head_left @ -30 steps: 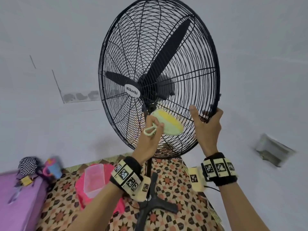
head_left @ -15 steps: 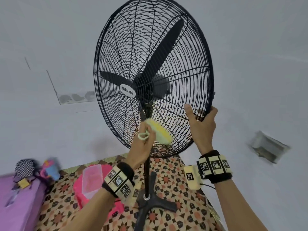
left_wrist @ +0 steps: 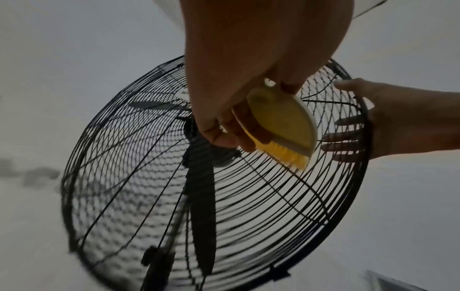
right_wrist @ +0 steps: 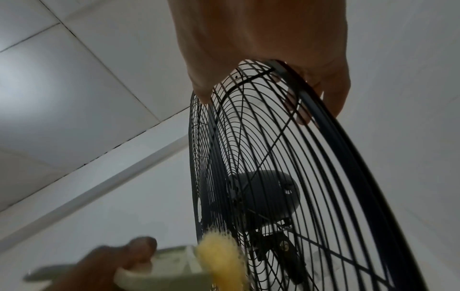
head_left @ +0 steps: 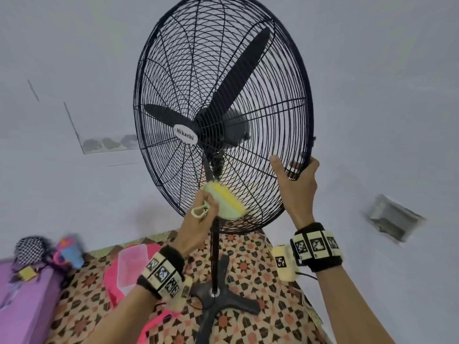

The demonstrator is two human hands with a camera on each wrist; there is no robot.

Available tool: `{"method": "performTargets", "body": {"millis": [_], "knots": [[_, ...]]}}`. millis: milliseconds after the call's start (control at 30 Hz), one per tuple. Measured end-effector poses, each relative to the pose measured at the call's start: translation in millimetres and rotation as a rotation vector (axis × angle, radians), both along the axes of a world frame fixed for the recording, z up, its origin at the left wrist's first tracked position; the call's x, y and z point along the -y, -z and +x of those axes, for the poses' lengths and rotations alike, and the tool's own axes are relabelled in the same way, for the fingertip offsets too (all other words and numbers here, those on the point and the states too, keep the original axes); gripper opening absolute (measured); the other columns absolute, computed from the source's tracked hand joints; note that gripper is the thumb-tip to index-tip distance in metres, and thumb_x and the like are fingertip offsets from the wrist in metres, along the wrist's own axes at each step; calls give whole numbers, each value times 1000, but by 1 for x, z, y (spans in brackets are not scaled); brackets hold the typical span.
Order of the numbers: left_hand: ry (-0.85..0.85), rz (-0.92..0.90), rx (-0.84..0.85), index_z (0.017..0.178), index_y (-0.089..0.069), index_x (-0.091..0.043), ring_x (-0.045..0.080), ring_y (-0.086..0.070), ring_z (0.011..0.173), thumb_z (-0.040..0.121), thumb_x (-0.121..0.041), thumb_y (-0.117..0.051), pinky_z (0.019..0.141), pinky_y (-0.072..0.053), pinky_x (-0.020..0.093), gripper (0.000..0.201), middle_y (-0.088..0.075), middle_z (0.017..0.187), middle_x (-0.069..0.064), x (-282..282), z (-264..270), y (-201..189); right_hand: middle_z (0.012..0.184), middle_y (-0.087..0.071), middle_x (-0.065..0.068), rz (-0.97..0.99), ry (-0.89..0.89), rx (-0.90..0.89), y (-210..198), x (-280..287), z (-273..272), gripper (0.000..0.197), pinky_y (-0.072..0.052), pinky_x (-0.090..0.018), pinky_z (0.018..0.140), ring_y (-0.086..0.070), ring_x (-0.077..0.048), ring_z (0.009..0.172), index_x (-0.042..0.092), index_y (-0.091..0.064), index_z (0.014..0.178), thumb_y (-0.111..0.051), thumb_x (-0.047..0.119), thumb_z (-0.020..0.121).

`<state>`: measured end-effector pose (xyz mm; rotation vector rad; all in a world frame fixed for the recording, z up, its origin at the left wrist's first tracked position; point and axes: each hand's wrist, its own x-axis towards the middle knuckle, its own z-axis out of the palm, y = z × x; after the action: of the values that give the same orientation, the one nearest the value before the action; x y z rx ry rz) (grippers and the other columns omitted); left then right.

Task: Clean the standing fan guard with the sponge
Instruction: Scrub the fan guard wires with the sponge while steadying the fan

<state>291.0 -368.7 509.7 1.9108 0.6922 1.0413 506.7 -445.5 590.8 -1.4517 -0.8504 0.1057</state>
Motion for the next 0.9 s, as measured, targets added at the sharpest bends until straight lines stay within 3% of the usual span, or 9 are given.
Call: {"method": "performTargets", "body": {"millis": [167,300,433,500,600,700,767,833,900], "knots": [[59,77,191,106,-42,-14,11,-52,76,111,-34,-43,65,-50,27,21,-52,95,8,19,18,-43,131,-63,3,4,18,55,1,-2,-4,72,-50,-33,103,-61,-15,117,20,-40,142,-55,69,93],[116,81,195,105,-40,-18,3,-54,79,111,-37,-42,68,-54,26,20,-52,95,-2,28,33,-41,134,-61,3,-3,12,43,0,3,-5,72,-48,-35,107,-59,-14,119,19,-38,145,-52,68,94],[53,-88,26,107,-41,-27,33,-67,90,105,-41,-44,68,-63,37,15,-62,104,-2,18,4,24,133,-61,2,-7,11,48,0,3,-2,71,-50,-40,107,-60,-15,118,19,-37,144,-51,69,96],[29,-128,58,102,-43,-29,24,-67,94,107,-36,-44,69,-61,32,9,-64,107,-10,16,-4,25,133,-62,3,-7,25,57,1,-1,-4,73,-50,-41,106,-60,-15,119,20,-37,144,-51,72,94],[72,-46,182,107,-44,-24,23,-63,93,110,-33,-45,75,-62,36,9,-59,105,-2,26,11,-17,132,-62,4,-16,29,66,1,-4,-9,76,-51,-40,105,-61,-15,118,22,-36,144,-48,77,93],[118,67,258,110,-42,-13,8,-54,77,109,-28,-45,63,-55,26,15,-51,97,10,35,29,-42,131,-62,2,-17,-1,53,0,-1,-11,68,-49,-31,97,-62,-13,113,19,-35,146,-41,69,100],[118,64,214,110,-41,-11,7,-55,71,111,-31,-45,58,-54,26,21,-52,93,3,33,31,-23,125,-62,5,-27,-21,41,-1,4,-8,61,-44,-19,85,-59,-2,106,18,-36,145,-38,63,103],[55,52,90,109,-41,-18,25,-57,67,108,-48,-47,53,-57,41,30,-57,92,4,30,21,7,121,-61,9,-40,-39,41,-3,7,-2,59,-39,-11,79,-56,6,104,18,-35,144,-37,61,104],[-3,10,7,108,-41,-23,27,-60,67,104,-57,-46,53,-58,39,35,-62,95,9,29,8,25,122,-61,7,-46,-50,50,-4,6,-2,59,-39,-10,78,-56,5,103,17,-34,144,-37,61,104]]}}
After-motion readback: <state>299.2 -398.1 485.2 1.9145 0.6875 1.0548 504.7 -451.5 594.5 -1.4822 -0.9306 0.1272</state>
